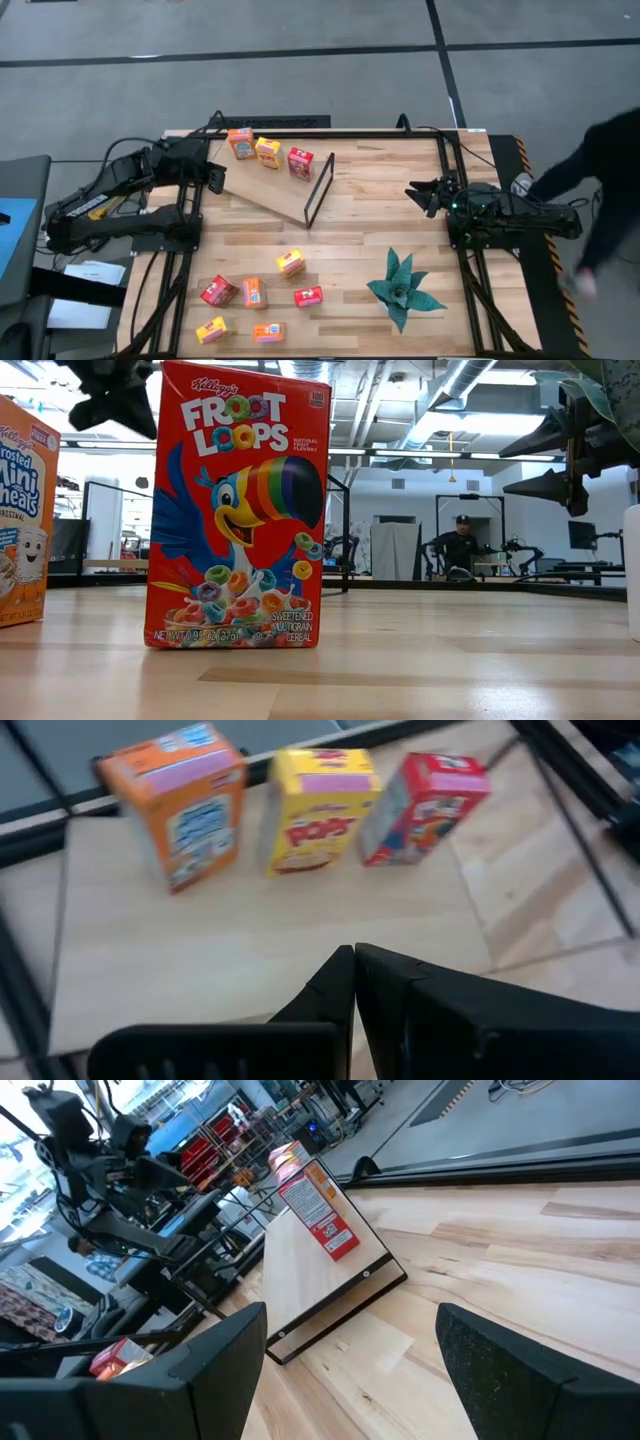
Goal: Stack cereal on shelf
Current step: Put the top orange cereal box on the shelf
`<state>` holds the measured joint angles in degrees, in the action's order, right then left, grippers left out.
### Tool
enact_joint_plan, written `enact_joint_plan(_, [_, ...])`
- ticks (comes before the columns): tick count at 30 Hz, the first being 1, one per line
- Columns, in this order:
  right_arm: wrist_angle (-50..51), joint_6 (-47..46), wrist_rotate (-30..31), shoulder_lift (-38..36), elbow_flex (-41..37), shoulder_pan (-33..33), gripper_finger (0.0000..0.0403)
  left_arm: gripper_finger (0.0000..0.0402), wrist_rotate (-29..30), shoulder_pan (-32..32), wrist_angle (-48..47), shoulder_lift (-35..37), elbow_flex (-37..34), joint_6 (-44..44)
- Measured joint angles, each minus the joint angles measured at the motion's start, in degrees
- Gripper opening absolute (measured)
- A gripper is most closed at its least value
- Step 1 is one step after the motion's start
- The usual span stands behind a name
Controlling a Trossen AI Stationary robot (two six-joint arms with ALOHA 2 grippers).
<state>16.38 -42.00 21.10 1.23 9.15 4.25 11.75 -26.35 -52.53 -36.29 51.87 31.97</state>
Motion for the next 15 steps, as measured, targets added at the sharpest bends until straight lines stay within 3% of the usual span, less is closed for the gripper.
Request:
enact_joint_plan(7, [2.90, -0.04, 0.01, -0.01, 0.00, 0.00, 0.0317, 0.0000, 3.95, 0.00, 2.56, 3.35, -5.45, 3.35])
enact_joint_plan(15, [3.28, -0.03, 0.02, 0.00, 0.00, 0.01, 0.0317, 0.0000, 4.52, -0.02, 16.58, 3.78, -14.87, 1.88])
